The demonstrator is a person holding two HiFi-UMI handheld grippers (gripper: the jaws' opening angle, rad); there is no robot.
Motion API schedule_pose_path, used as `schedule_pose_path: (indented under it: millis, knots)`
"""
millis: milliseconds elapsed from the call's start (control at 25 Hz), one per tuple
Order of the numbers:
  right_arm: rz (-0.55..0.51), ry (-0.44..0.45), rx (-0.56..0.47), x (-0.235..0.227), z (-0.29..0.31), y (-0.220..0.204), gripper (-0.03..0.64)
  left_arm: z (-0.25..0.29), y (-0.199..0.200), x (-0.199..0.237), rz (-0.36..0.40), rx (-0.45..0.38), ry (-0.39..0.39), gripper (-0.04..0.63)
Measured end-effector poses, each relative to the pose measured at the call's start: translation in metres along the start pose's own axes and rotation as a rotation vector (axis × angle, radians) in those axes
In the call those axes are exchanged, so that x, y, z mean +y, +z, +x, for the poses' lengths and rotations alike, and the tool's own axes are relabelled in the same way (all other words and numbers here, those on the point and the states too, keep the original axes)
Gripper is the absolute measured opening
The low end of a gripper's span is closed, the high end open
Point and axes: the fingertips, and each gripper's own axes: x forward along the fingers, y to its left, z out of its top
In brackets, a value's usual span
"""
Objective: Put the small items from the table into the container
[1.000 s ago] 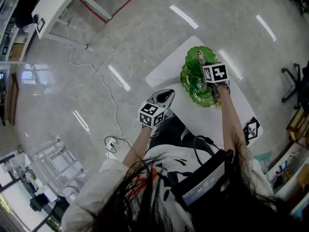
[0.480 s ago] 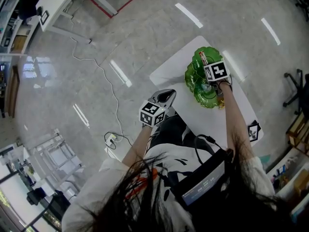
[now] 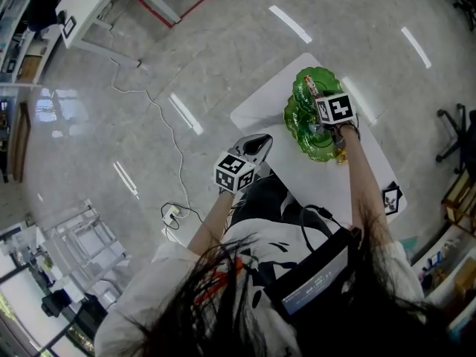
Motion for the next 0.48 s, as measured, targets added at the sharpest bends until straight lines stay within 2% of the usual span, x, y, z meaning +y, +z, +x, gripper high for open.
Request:
schedule_pose_path:
  millis: [240, 480]
  knots:
    - [-0.005, -0.015, -0.087, 0.007, -0.028, 0.012, 0.163, -0.006, 0.004, -0.01, 0.015, -0.007, -0.025, 0.009]
    - [0.022, 0.038, -0.187, 0.026, -0.058, 0.004, 0.163, -0.007, 0.013, -0.03, 0.036, -0.031, -0.033, 0.009]
